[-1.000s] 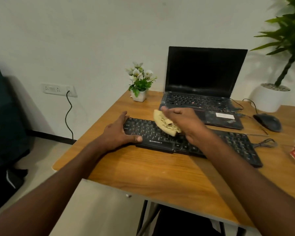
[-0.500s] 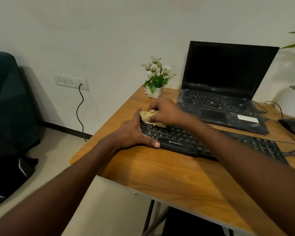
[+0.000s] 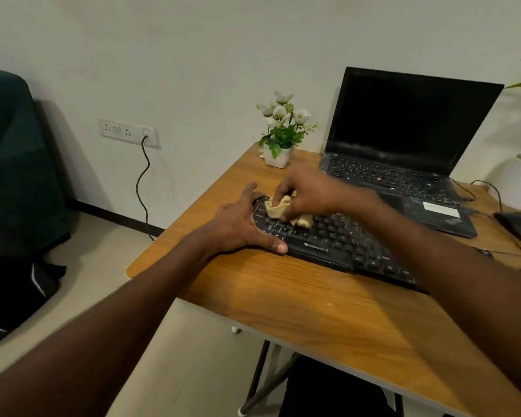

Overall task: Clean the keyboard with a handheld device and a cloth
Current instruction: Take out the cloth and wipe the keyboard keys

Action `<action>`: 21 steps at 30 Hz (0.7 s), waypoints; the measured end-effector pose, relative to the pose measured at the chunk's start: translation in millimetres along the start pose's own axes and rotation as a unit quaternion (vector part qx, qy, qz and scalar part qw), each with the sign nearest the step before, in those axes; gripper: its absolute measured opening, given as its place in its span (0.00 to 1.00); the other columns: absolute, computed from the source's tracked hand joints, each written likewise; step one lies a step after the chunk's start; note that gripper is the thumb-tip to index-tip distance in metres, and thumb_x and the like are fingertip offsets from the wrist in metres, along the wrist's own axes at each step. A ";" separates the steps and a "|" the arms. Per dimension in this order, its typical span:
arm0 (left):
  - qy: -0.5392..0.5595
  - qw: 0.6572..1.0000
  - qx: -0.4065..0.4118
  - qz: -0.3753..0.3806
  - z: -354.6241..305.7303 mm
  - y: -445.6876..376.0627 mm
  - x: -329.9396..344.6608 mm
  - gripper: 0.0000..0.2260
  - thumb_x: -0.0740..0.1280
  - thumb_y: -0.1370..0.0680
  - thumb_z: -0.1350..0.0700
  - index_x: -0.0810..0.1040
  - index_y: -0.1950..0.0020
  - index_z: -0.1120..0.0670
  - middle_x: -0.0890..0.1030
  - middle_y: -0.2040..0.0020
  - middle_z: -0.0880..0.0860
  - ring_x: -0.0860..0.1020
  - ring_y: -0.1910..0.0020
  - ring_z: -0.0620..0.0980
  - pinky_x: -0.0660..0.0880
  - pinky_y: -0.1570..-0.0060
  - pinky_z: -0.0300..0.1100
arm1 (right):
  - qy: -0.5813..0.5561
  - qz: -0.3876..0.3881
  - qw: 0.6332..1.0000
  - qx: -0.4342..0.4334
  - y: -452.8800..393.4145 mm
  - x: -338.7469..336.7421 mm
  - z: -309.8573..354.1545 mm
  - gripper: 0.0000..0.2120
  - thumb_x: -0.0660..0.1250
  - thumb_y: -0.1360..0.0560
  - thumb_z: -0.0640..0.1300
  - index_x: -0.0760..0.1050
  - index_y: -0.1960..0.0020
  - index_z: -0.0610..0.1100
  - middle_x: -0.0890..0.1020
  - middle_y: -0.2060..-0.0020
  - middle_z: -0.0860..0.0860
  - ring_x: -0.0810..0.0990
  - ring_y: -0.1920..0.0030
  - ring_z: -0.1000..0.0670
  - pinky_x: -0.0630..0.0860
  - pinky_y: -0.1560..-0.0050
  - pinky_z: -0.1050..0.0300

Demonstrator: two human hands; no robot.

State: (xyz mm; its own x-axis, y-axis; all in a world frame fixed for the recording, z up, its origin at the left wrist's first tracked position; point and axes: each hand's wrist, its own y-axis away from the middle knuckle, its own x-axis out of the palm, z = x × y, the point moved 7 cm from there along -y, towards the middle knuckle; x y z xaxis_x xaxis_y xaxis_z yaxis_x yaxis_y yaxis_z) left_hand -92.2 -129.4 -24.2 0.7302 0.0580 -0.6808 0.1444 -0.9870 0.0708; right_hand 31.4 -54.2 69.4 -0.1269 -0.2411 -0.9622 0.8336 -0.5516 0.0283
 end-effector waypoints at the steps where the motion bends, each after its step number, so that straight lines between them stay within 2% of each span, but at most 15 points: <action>1: 0.002 1.000 -0.002 -0.003 0.7 0.6 -0.3 0.71 0.83 0.48 0.25 0.44 0.16 0.36 0.65 0.17 0.49 0.61 0.19 0.61 0.62 0.21 0.65 | 0.016 0.020 1.000 0.009 -4.0 -3.8 -1.3 0.15 0.81 0.31 0.45 0.85 0.45 0.52 0.86 0.53 0.54 0.82 0.52 0.53 0.80 0.50 0.54; 2: 0.005 1.000 -0.004 -0.008 1.4 1.2 -0.2 0.70 0.83 0.48 0.25 0.45 0.16 0.35 0.67 0.18 0.50 0.63 0.20 0.61 0.63 0.21 0.65 | 0.014 0.014 1.000 0.014 -8.8 -6.6 -1.7 0.16 0.81 0.31 0.45 0.85 0.45 0.51 0.86 0.53 0.54 0.83 0.52 0.53 0.80 0.49 0.53; 6: 0.019 1.000 0.008 -0.020 1.6 1.8 -0.3 0.65 0.84 0.49 0.25 0.50 0.20 0.32 0.74 0.25 0.48 0.69 0.24 0.59 0.68 0.24 0.62 | -0.069 -0.114 0.991 0.018 -18.9 0.3 -4.7 0.18 0.80 0.30 0.46 0.84 0.41 0.49 0.86 0.48 0.53 0.82 0.47 0.53 0.76 0.50 0.60; 8: 0.022 1.000 0.005 -0.017 1.6 1.2 0.2 0.66 0.84 0.49 0.24 0.49 0.20 0.31 0.72 0.23 0.49 0.68 0.23 0.59 0.67 0.24 0.63 | -0.043 -0.134 0.990 0.020 -16.7 8.7 -10.7 0.19 0.80 0.29 0.48 0.84 0.39 0.49 0.85 0.44 0.52 0.81 0.44 0.53 0.76 0.46 0.57; 11: 0.012 1.000 -0.003 -0.015 1.1 2.2 0.4 0.69 0.84 0.49 0.25 0.46 0.17 0.33 0.67 0.18 0.50 0.64 0.20 0.60 0.63 0.21 0.63 | 0.022 -0.125 0.991 0.050 -10.1 7.2 -18.4 0.16 0.79 0.28 0.46 0.84 0.40 0.49 0.84 0.43 0.51 0.80 0.43 0.51 0.77 0.43 0.53; 13: 0.009 1.000 -0.004 -0.011 -1.1 3.3 -0.7 0.70 0.84 0.48 0.26 0.46 0.16 0.35 0.66 0.18 0.50 0.63 0.20 0.60 0.61 0.20 0.63 | 0.073 -0.093 0.991 0.070 -7.2 1.9 -18.5 0.14 0.78 0.28 0.43 0.84 0.43 0.48 0.84 0.45 0.51 0.81 0.46 0.50 0.77 0.49 0.56; 15: 0.007 1.000 -0.004 -0.010 -2.7 4.4 -0.9 0.69 0.83 0.47 0.26 0.47 0.16 0.36 0.67 0.18 0.49 0.64 0.20 0.60 0.61 0.20 0.63 | 0.096 -0.057 0.990 0.081 -8.7 -3.3 -17.1 0.11 0.76 0.26 0.41 0.85 0.45 0.46 0.85 0.48 0.50 0.80 0.50 0.51 0.74 0.60 0.61; 16: 0.006 1.000 -0.006 -0.012 -3.0 5.4 -1.0 0.69 0.83 0.48 0.25 0.47 0.16 0.36 0.67 0.18 0.49 0.64 0.20 0.60 0.61 0.20 0.62 | 0.096 -0.058 0.991 0.079 -11.1 -5.3 -14.7 0.10 0.76 0.26 0.41 0.85 0.44 0.45 0.85 0.49 0.49 0.80 0.51 0.51 0.73 0.60 0.60; 19: 0.006 1.000 -0.005 -0.010 -3.4 6.1 -0.5 0.69 0.83 0.48 0.24 0.46 0.17 0.34 0.67 0.18 0.51 0.65 0.20 0.60 0.62 0.21 0.63 | 0.048 -0.118 0.990 0.064 -15.4 -2.8 -6.2 0.15 0.78 0.29 0.45 0.84 0.42 0.50 0.84 0.45 0.49 0.79 0.45 0.49 0.77 0.46 0.51; 21: 0.004 1.000 -0.006 0.001 -3.5 6.2 0.4 0.72 0.82 0.49 0.23 0.43 0.16 0.34 0.65 0.16 0.51 0.62 0.19 0.61 0.61 0.20 0.64 | 0.024 -0.135 0.989 0.046 -10.8 8.6 -1.7 0.17 0.78 0.28 0.45 0.84 0.40 0.52 0.85 0.44 0.49 0.81 0.43 0.48 0.78 0.39 0.46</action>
State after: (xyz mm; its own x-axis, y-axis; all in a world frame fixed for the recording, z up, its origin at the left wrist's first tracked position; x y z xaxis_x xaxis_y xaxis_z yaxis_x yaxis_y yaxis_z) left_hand -88.7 -135.0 -21.4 0.7357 0.0579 -0.6748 0.1517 -0.9851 0.0809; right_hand 22.3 -48.9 60.3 -0.3100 -0.0377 -0.9500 0.7197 -0.6623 -0.2085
